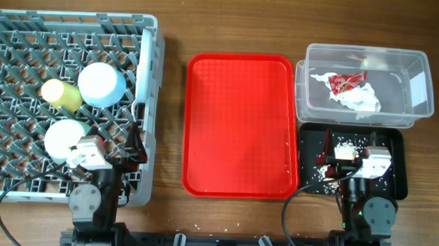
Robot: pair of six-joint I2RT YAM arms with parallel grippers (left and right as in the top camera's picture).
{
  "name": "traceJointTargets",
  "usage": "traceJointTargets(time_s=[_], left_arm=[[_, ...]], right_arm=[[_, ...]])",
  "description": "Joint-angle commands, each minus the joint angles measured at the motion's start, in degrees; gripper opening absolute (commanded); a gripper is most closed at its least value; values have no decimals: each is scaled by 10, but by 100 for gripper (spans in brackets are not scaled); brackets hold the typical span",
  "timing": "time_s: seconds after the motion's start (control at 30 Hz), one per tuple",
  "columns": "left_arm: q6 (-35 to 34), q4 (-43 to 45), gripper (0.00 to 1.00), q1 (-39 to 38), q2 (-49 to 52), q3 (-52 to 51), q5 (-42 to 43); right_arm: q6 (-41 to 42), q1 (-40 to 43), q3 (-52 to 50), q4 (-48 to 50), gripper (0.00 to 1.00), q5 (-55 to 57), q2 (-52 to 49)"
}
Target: Sort waste into correct bins and load items into the dishwasher rack
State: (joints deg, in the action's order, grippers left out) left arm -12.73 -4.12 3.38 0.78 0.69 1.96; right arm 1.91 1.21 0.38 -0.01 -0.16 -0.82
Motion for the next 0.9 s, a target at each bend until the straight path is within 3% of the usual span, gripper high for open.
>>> traceJointTargets(time_s=[0.0,0.1,0.17,0.87], left_arm=[[5,-2,100,1,-5,-4,-5],[5,-2,100,1,-5,-4,-5],[5,-2,100,1,-5,-4,-5],[5,-2,100,1,-5,-4,-5]], right_arm=[[11,-1,-1,2,100,-5,6],[3,-1,-1,5,100,16,6],[-49,-1,-1,5,100,17,6],[-49,-1,-1,5,100,16,6]])
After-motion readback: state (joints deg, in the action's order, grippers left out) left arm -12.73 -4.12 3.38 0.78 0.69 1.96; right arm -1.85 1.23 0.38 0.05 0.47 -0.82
